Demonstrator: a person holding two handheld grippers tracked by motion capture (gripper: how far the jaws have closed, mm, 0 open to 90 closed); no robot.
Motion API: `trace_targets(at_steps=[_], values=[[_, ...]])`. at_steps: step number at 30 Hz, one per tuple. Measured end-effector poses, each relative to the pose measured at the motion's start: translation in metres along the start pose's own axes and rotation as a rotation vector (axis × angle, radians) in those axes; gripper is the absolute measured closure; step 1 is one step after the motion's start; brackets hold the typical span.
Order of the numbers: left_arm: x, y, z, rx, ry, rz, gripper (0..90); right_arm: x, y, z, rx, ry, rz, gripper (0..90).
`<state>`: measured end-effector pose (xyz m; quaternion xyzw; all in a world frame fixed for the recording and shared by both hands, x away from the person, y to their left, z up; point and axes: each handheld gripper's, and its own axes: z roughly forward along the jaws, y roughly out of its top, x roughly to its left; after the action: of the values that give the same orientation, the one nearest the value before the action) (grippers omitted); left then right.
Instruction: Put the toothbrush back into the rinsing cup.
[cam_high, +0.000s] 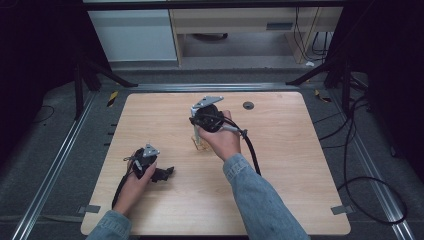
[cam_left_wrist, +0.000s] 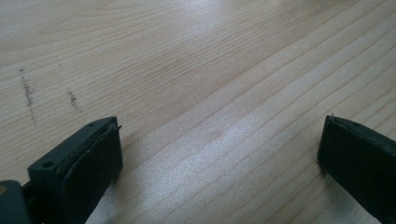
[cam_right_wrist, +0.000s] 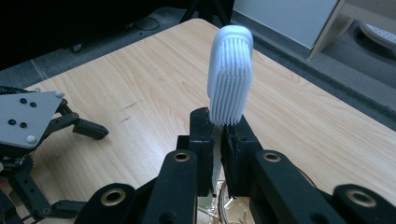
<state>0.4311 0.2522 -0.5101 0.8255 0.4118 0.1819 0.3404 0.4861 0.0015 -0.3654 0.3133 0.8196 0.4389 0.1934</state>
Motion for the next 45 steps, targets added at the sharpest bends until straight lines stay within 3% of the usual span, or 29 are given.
trace_targets(at_steps=[13, 45], values=[[0.000, 0.000, 0.000, 0.002, -0.001, 0.001, 0.0, 0.000, -0.014, 0.010, 0.016, 0.008, 0.007, 83.2], [0.000, 0.000, 0.000, 0.001, -0.001, 0.002, 0.0, 0.000, -0.023, 0.018, 0.044, 0.018, 0.012, 82.8]])
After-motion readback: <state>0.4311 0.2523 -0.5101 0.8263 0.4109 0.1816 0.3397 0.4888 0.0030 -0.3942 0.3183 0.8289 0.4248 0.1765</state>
